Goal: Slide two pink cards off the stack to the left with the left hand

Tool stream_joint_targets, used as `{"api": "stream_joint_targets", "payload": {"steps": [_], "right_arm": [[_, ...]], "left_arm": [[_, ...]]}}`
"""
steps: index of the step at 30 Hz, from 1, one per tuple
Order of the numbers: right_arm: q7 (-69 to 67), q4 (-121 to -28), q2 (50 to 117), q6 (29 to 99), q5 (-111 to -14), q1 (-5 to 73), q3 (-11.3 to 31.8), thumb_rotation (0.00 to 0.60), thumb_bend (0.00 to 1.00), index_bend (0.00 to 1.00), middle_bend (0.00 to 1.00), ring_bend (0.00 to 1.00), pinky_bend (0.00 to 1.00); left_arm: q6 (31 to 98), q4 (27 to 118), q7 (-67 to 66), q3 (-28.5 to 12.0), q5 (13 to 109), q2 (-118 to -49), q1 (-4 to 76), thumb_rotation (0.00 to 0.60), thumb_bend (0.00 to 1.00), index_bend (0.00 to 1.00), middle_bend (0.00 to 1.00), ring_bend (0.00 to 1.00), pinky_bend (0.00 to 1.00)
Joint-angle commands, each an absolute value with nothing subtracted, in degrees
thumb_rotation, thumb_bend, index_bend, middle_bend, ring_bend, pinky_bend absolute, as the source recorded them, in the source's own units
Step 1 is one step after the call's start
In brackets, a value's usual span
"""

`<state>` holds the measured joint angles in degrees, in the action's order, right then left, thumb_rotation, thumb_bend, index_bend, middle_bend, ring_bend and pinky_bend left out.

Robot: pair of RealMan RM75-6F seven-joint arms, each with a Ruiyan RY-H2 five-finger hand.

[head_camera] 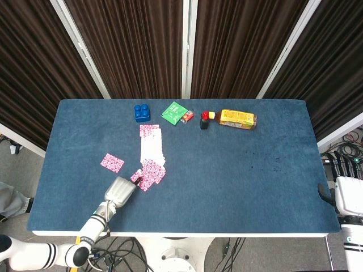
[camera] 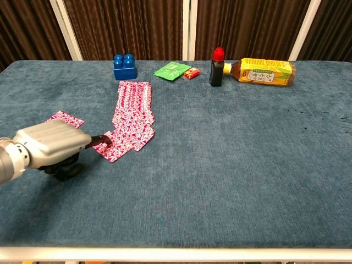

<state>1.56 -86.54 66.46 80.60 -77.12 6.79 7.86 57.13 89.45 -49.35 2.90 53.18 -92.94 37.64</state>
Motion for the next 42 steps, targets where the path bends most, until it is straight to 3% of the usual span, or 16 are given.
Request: {"api": "stream_joint_targets", "payload": {"steps": [1,16,24,27,29,32,34,36,37,39,42], "right_arm": [[1.7,-86.5,66.6,80.4,-77.1,6.9,7.8,0.6,0.3,0.0,0.0,0.0,0.0],[3.7,-87.9,66.9,80.6,-77.8,7.3,7.6,0.6,0.3,0.0,0.0,0.0,0.0],[4.4,-88.6,66.9,80.8,-78.2,7.6,7.7,0.6,0.3,0.0,0.0,0.0,0.0],[4.5,-88.7,66.8,81.0,-78.3,7.7,7.9,0.6,0.3,0.0,0.0,0.0,0.0],[4.4,-88.8,66.8,81.2,-78.5,7.7,7.9,0.6,0.3,0.0,0.0,0.0,0.0],[4.2,-88.7,66.9,81.5,-78.8,7.7,7.9,0.6,0.3,0.0,0.0,0.0,0.0],[4.0,-88.6,66.9,81.6,-79.1,7.8,7.9,0.6,0.3,0.0,0.0,0.0,0.0],[3.7,-88.3,66.8,81.7,-79.6,7.8,7.7,0.6,0.29,0.0,0.0,0.0,0.0],[3.6,-88.2,66.7,81.7,-79.9,7.7,7.6,0.6,0.27,0.0,0.0,0.0,0.0],[3.3,-88.1,66.5,81.9,-80.4,7.7,7.4,0.6,0.22,0.0,0.0,0.0,0.0],[3.5,-88.1,66.3,81.9,-80.7,7.7,7.1,0.6,0.2,0.0,0.0,0.0,0.0]], "left_arm": [[57.9,91.0,-49.6,3.7,52.8,-91.8,37.2,0.6,0.53,0.17,0.91,0.89,0.87],[62.7,97.5,-48.1,7.9,53.7,-83.9,33.3,0.6,0.53,0.17,0.91,0.89,0.87],[67.5,101.8,-45.9,6.5,57.7,-79.8,32.0,0.6,0.53,0.17,0.9,0.89,0.87],[71.1,102.5,-42.8,5.2,61.8,-78.6,30.7,0.6,0.5,0.16,0.85,0.86,0.84],[74.2,101.6,-39.6,4.0,65.0,-78.2,29.5,0.6,0.48,0.16,0.78,0.8,0.79],[78.9,98.0,-33.9,2.3,69.7,-78.6,27.4,0.6,0.44,0.16,0.57,0.54,0.63],[80.8,95.9,-31.1,1.4,71.2,-78.7,26.4,0.588,0.35,0.14,0.26,0.18,0.36],[83.1,94.2,-27.5,0.6,73.2,-78.6,25.1,0.462,0.25,0.13,0.05,0.02,0.11],[84.1,93.5,-25.5,0.4,74.1,-78.7,24.4,0.371,0.2,0.12,0.01,0.0,0.03],[85.9,92.3,-22.4,0.5,75.2,-78.7,22.6,0.293,0.17,0.12,0.0,0.0,0.01],[86.3,92.3,-21.8,1.3,75.0,-77.6,20.6,0.27,0.16,0.12,0.0,0.0,0.0]]}}
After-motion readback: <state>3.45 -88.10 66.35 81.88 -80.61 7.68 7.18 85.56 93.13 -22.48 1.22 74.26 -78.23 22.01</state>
